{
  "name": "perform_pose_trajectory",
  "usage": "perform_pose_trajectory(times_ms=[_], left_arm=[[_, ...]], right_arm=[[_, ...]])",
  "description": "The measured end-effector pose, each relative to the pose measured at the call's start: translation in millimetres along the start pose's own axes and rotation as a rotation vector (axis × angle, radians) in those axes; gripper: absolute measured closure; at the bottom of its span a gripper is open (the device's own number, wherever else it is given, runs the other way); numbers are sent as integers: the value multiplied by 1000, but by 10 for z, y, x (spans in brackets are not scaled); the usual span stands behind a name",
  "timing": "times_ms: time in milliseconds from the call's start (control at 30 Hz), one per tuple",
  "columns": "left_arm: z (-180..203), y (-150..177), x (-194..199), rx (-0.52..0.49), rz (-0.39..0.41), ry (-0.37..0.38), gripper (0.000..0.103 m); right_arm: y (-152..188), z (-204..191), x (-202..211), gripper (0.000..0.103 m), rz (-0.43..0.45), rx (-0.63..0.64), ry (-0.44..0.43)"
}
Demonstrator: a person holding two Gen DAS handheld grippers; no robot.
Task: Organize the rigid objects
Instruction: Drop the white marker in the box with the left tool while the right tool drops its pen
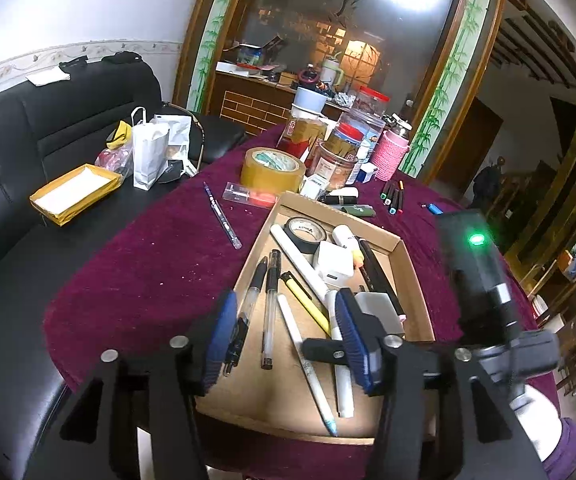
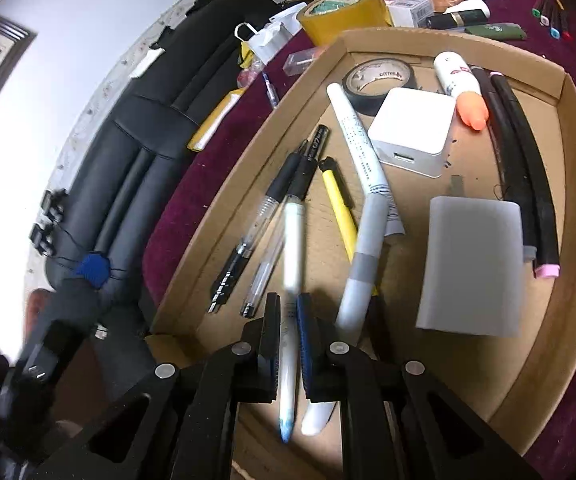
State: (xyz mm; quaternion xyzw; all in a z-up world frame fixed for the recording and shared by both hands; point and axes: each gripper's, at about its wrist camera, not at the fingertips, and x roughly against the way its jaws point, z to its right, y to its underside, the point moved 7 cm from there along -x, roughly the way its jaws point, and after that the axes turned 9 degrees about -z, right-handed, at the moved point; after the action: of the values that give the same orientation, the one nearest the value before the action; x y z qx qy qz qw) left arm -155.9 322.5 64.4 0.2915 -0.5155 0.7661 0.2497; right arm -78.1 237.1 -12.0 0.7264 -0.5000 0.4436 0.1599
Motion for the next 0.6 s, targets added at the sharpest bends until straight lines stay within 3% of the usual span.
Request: perform_pose_trajectory(times_ms=[133,300,433,600], left_arm=[[-83,2,2,15,9,0,43],[-151,0,-1,28,15,-6,38],[-165,-10,10,26,22,-17,32],[-134,1,30,3,26,-37,26]], right_arm=[[60,35,242,93,70,27,80],[52,26,50,92,36,37,147],[0,-50,-98,89,-7,62,54],[-51,138,189,86,61,32,59]])
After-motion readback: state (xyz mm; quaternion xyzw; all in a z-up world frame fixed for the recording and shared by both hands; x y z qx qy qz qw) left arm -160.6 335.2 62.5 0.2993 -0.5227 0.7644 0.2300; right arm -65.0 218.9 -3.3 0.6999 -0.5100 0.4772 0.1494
